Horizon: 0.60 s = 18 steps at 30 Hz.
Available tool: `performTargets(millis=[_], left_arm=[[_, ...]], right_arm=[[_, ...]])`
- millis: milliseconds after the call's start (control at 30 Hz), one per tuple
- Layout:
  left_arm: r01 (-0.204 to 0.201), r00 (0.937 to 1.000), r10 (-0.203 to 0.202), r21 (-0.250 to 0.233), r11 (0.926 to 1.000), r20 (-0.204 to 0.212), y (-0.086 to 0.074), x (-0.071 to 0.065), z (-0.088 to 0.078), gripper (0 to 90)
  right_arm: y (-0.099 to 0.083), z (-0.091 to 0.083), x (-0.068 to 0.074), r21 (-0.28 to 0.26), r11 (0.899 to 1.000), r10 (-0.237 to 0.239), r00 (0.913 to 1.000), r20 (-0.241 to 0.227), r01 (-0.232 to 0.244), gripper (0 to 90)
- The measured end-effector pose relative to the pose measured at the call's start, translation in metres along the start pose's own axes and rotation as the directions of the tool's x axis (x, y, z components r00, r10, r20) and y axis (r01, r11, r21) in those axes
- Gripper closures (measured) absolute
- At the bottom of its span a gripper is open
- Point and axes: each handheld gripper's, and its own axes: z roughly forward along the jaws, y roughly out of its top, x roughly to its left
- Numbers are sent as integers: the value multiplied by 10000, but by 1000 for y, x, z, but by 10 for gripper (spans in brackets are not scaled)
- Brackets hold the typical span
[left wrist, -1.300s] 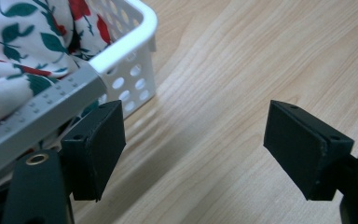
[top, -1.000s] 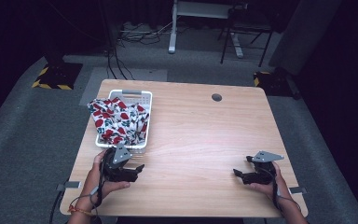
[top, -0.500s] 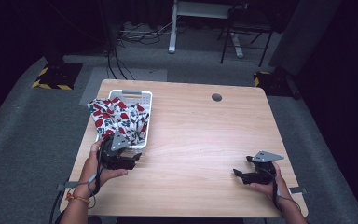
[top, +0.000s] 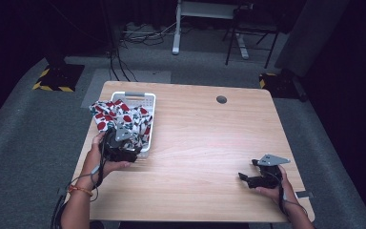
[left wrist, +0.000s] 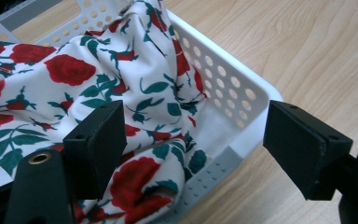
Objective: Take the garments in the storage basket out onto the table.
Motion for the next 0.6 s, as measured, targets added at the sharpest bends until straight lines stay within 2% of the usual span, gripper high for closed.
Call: performTargets(millis=[367,600], left_arm=[[-205,9995,219,612,9979,-235,18,13,20,209],[-100,9997,119,948,9954,-201,23,20,32,207]], right_arm=[[0,0,0,1,10000,3,10000,1,-3,151],[0,0,0,0,10000,-2,10000,-5,2,152]])
